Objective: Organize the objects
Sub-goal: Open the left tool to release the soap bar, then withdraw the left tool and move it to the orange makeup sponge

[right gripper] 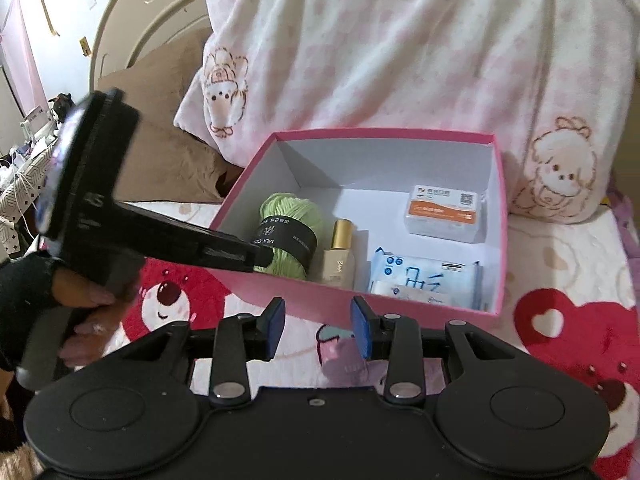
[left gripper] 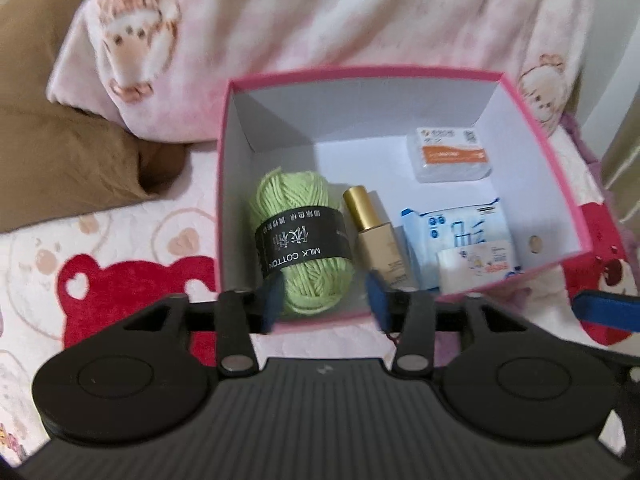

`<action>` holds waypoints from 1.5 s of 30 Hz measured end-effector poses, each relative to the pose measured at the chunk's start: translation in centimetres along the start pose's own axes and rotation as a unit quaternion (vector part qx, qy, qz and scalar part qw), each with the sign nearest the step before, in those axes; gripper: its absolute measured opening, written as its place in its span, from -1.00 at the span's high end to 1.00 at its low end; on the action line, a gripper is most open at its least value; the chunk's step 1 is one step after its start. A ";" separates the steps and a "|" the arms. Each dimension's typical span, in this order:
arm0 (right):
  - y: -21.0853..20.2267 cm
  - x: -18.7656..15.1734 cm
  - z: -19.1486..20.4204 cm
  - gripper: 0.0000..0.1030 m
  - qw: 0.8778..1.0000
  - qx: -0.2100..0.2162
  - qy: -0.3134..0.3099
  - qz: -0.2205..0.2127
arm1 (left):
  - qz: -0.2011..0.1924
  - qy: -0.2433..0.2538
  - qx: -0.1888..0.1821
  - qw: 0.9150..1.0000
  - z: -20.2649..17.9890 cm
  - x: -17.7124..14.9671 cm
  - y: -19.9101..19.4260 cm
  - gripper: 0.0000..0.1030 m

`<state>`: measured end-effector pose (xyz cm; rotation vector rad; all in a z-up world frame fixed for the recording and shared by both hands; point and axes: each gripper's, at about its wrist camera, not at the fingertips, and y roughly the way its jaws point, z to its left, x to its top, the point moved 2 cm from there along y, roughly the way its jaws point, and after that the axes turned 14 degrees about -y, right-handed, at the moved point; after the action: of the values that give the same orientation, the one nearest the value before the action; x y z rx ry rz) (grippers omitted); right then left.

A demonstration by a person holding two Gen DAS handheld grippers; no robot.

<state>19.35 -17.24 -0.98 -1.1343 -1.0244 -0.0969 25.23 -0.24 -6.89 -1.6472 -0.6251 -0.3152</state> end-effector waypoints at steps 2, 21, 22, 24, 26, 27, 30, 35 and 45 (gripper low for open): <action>-1.3 -0.1 0.3 0.07 1.000 -0.004 0.000 -0.006 | -0.004 0.008 -0.008 1.000 -0.2 -0.3 -2.0 -0.12; -9.5 -2.6 4.1 -0.74 0.994 -0.066 -0.081 -0.037 | 0.026 0.055 -0.035 0.998 -1.4 -3.9 -13.8 -0.96; -9.6 -2.8 4.2 -0.74 0.993 -0.069 -0.089 -0.034 | 0.026 0.052 -0.039 0.998 -1.2 -4.3 -14.0 -0.96; -9.9 -3.3 4.5 -0.74 0.990 -0.082 -0.105 -0.037 | 0.024 0.047 -0.047 0.997 -1.0 -5.0 -14.2 -0.96; -10.1 -3.6 4.7 -0.74 0.989 -0.084 -0.113 -0.037 | 0.021 0.045 -0.054 0.997 -0.8 -5.5 -14.3 -0.95; -10.0 -3.8 4.6 -0.74 0.990 -0.080 -0.113 -0.034 | 0.018 0.043 -0.059 0.997 -0.7 -5.7 -14.3 -0.93; -9.7 -4.3 4.3 -0.74 0.991 -0.076 -0.103 -0.037 | 0.004 0.045 -0.060 0.997 -0.6 -6.4 -14.2 -0.93; -8.0 -5.5 4.5 -0.82 0.988 -0.096 -0.119 -0.035 | -0.010 0.049 -0.063 0.997 -0.5 -7.2 -12.6 -0.95; -2.8 -8.6 3.8 -0.83 0.993 -0.075 -0.082 -0.044 | 0.002 0.020 -0.101 0.995 -0.1 -9.5 -6.4 -0.90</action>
<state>10.57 -19.13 -4.96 -1.2483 -1.2307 -0.1556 13.92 -1.99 -6.71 -1.8314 -0.5746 -0.4194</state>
